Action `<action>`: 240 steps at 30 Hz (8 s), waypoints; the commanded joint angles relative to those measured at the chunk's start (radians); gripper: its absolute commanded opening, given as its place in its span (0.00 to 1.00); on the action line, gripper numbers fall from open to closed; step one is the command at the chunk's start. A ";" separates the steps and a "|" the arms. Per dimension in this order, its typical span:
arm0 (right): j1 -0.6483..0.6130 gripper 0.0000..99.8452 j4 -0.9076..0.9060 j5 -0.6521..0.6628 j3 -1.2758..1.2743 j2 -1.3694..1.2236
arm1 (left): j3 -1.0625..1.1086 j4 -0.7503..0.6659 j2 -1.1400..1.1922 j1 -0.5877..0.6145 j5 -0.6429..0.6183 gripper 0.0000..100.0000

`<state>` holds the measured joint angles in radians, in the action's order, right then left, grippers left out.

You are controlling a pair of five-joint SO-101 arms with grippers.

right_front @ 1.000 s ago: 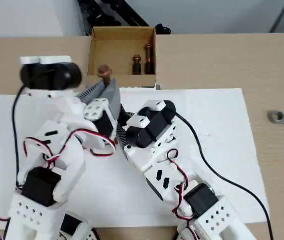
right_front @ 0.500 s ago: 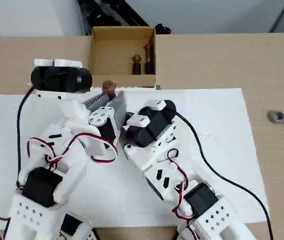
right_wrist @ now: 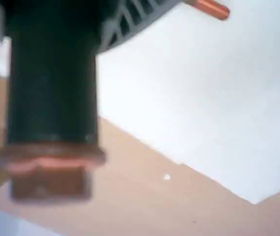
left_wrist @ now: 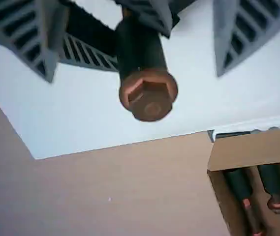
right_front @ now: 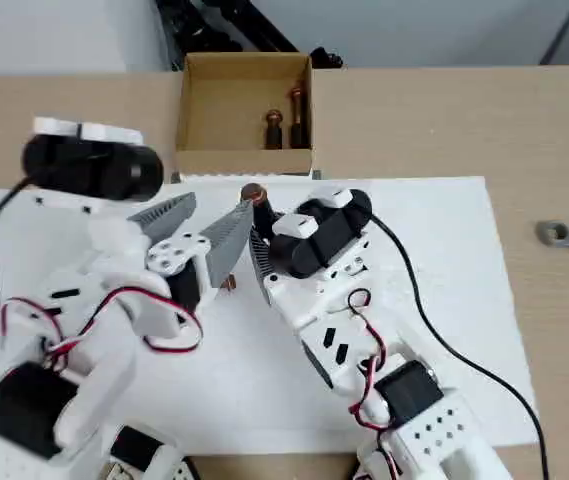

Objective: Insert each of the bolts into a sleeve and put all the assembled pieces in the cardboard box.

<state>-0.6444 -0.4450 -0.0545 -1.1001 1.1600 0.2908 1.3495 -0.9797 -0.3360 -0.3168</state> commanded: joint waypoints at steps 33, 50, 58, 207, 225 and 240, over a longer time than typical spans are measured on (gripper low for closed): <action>0.271 0.00 -0.189 0.117 1.640 -1.578 | 0.239 0.031 0.018 0.396 0.201 0.01; 0.272 0.13 -0.251 0.058 1.797 -1.779 | 0.317 -0.003 0.020 0.394 0.207 0.01; 0.271 0.12 -0.297 0.074 1.797 -1.778 | 0.318 -0.003 0.021 0.396 0.207 0.01; 0.352 0.00 -1.213 0.275 1.068 -0.582 | -0.033 -0.124 1.277 0.319 1.065 0.00; 0.357 0.00 -1.225 0.270 1.060 -0.515 | -0.076 0.058 0.686 0.361 0.752 0.01; 0.424 0.00 -0.980 0.269 0.555 -0.455 | -0.074 0.161 0.575 0.546 0.493 0.00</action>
<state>-0.2087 -1.5236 0.2110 -0.5171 0.6905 0.2539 1.5075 -0.3552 0.2041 0.1987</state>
